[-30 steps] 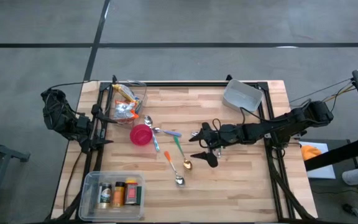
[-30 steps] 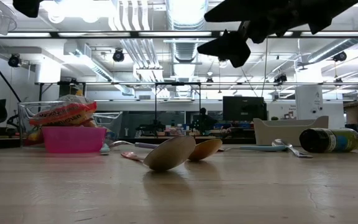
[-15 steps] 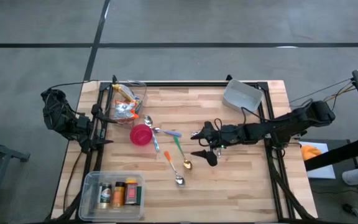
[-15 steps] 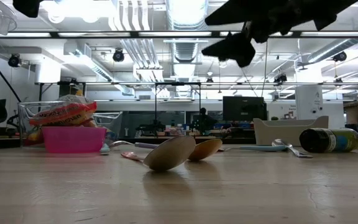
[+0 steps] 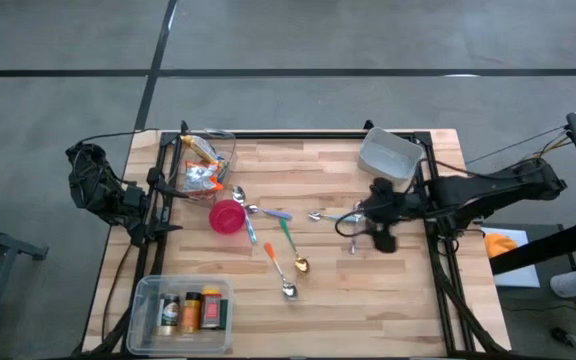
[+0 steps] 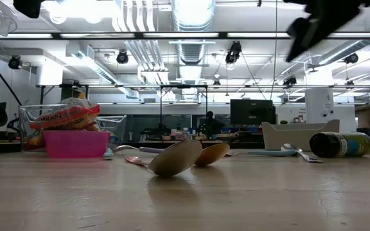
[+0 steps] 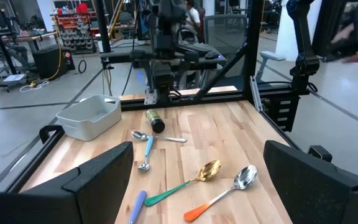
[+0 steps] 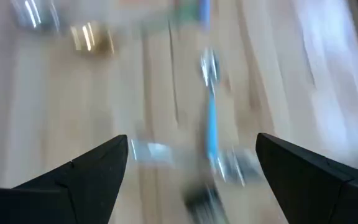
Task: Pick & Place Food Item
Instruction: Put the black seasoning bottle into the white bin
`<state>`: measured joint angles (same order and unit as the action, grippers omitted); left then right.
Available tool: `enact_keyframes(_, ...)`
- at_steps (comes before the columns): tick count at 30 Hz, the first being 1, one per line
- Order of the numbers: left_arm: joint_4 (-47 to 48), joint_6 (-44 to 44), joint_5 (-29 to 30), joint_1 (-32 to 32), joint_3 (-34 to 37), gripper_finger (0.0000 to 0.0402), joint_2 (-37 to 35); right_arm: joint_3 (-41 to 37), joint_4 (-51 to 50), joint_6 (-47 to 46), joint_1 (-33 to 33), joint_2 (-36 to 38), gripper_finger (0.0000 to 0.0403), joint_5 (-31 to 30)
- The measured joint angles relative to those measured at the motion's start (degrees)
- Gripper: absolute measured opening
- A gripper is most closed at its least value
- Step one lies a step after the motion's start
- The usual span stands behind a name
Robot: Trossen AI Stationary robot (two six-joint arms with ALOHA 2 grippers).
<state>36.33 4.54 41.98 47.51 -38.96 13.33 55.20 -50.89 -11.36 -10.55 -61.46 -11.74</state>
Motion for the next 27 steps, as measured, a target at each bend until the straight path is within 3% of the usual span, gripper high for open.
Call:
enact_keyframes(3, -0.01, -0.01, 0.01, 0.00, 0.00, 0.0364, -0.01, 3.36, -12.53, 2.35, 0.04, -0.19, 0.0351, -0.01)
enact_keyframes(6, -0.01, -0.01, 0.00, 0.00, 0.00, 0.0364, -0.01, 4.02, -17.95, 4.39, 0.04, -0.91, 0.0351, 0.01)
enact_keyframes(12, 0.01, -0.01, 0.00, 0.00, 0.00, 0.0364, -0.01, -0.66, -17.07, -0.87, 0.92, -2.81, 0.0351, 3.20)
enact_keyframes(16, 0.01, 0.01, 0.00, 0.00, 0.00, 0.0364, 0.01, -6.44, -16.51, 0.97, 0.81, -4.41, 0.0351, 3.37)
enact_keyframes(20, 0.16, 0.00, 0.02, -0.05, 0.00, 0.0364, 0.00, -12.03, -9.98, 0.37, 0.89, -6.44, 0.0351, 2.70)
enact_keyframes(27, 0.55, -0.01, 0.00, -0.03, 0.00, 0.0364, -0.01, -11.61, -10.29, 0.20, 0.99, -12.00, 0.0351, 0.18)
